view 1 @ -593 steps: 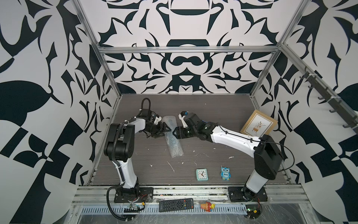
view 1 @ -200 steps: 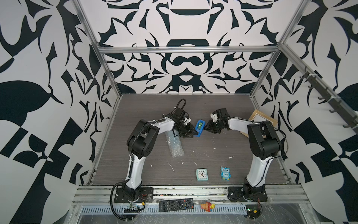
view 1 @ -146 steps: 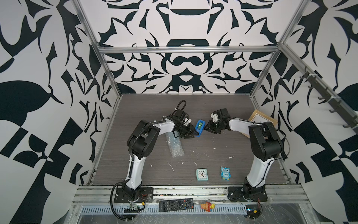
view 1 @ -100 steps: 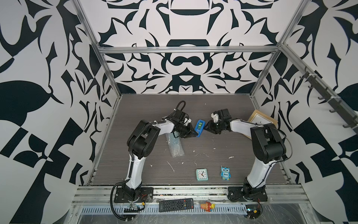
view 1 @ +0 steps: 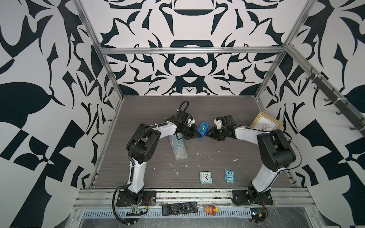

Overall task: Wrap wine bottles in bubble wrap
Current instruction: Tear off the tape using the Tape Cutter.

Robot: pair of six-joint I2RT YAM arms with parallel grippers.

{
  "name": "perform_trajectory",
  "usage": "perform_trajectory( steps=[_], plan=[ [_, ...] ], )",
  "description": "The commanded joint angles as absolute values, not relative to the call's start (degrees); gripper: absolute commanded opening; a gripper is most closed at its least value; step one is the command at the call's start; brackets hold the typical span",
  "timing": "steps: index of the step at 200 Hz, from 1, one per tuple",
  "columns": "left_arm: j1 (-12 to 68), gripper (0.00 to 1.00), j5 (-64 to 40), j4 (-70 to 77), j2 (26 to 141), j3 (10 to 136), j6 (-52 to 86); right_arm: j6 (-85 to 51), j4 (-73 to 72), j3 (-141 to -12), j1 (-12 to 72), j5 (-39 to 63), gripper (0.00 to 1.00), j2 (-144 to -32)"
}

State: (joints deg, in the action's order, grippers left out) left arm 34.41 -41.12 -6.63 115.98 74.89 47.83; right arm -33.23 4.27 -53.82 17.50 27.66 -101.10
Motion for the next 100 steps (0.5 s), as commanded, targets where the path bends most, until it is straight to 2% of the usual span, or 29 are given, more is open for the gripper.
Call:
perform_trajectory(
  steps=[1,100],
  plan=[
    [34.5,0.0,-41.4,-11.2,112.8,76.9,46.3,-34.4,2.0,-54.8,18.3,28.3,0.43,-100.6],
    [34.5,0.0,-41.7,-17.9,112.0,79.2,43.7,-38.2,-2.4,-55.8,20.8,28.0,0.45,-104.4]
  ],
)
